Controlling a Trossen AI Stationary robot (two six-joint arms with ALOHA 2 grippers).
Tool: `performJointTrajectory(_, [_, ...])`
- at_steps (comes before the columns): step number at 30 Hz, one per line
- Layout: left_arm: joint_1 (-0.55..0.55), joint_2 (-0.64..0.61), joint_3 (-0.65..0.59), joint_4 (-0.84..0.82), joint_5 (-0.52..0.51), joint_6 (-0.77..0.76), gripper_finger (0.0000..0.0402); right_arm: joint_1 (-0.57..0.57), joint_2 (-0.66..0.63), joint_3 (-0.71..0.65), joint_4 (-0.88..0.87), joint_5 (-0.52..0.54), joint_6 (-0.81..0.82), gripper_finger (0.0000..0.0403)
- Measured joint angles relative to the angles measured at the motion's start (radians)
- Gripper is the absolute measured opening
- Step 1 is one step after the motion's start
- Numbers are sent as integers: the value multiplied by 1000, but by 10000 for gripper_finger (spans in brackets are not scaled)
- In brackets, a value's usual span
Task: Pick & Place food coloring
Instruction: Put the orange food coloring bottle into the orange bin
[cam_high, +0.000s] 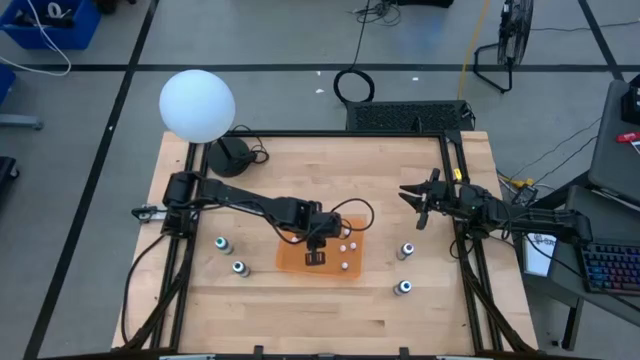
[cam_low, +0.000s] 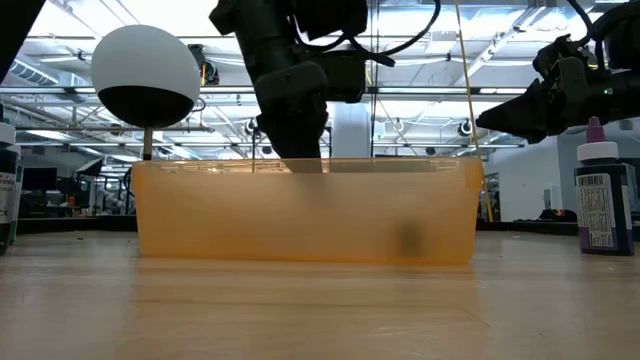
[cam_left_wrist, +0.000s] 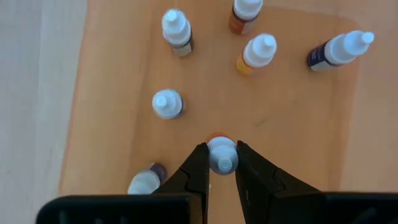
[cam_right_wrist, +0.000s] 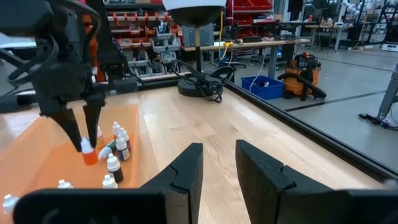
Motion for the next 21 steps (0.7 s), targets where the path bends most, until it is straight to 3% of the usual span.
performJointTrajectory(18, [1,61,0,24,-6,-30,55,0,10,0,-5,0,0,84])
performJointTrajectory(21, [1,62,0,29,-9,-46,95,0,10,-1,-6,0,0,84])
